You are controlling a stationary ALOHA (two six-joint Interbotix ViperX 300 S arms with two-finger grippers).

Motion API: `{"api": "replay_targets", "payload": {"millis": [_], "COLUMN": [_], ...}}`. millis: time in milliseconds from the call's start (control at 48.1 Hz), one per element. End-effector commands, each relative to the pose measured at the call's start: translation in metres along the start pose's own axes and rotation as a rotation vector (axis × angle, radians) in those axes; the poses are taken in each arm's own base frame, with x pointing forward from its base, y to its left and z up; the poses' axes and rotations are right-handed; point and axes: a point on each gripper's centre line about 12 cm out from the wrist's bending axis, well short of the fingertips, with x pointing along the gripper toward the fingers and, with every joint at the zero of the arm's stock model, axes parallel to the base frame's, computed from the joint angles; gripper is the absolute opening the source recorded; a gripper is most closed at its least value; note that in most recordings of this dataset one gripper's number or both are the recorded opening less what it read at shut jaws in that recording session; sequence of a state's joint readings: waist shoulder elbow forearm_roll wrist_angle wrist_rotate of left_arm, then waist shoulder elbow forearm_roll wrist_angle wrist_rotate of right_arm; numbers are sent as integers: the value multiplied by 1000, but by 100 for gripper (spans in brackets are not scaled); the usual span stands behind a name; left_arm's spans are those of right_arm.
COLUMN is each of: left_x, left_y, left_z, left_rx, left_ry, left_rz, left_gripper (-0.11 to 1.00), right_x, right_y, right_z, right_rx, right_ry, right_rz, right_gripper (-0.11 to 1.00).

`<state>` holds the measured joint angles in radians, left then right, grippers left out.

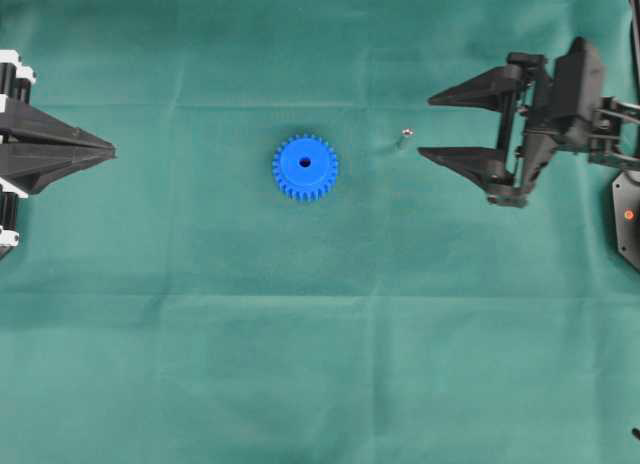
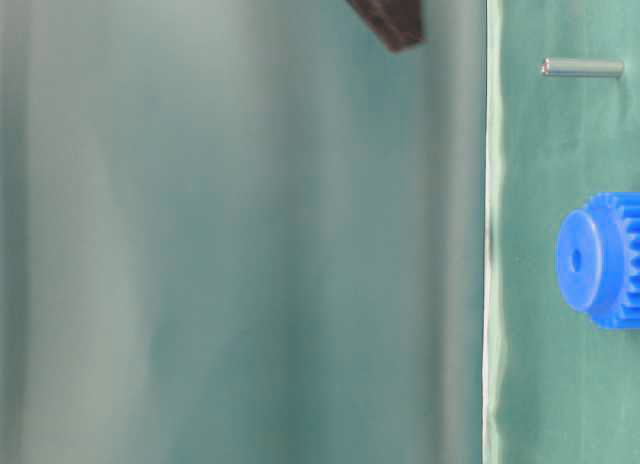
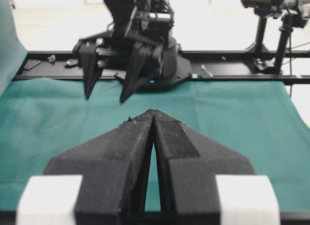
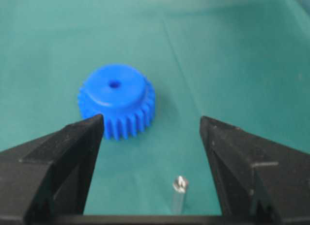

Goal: Insert the shaft placed at a random location into the center hole of the medium gear at another random location.
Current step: 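Lower the open right gripper around the upright silver shaft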

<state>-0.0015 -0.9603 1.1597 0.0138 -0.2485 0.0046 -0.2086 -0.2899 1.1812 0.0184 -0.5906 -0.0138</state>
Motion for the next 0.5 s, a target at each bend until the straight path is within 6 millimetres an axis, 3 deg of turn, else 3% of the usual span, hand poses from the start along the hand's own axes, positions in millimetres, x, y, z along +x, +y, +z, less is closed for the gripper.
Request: {"api": "replay_targets", "payload": {"millis": [0,270,478], "left_x": [3,3,2], "left_y": [0,0,0], "left_z": [6,5,4], "left_rx": [3,-5,-5], "left_ry": [-12,-9,-8], "left_rz": [-2,-2,-2], "left_gripper": [0,0,0], "right_x": [10,34,43], "right_y": [-3,-7,-9], "right_z": [-1,-38,-47], "right_rx": [7,36,47], "right_ry": [-18,69,90], "right_rz": [-16,-50,-66], "right_gripper": [83,83,83]}}
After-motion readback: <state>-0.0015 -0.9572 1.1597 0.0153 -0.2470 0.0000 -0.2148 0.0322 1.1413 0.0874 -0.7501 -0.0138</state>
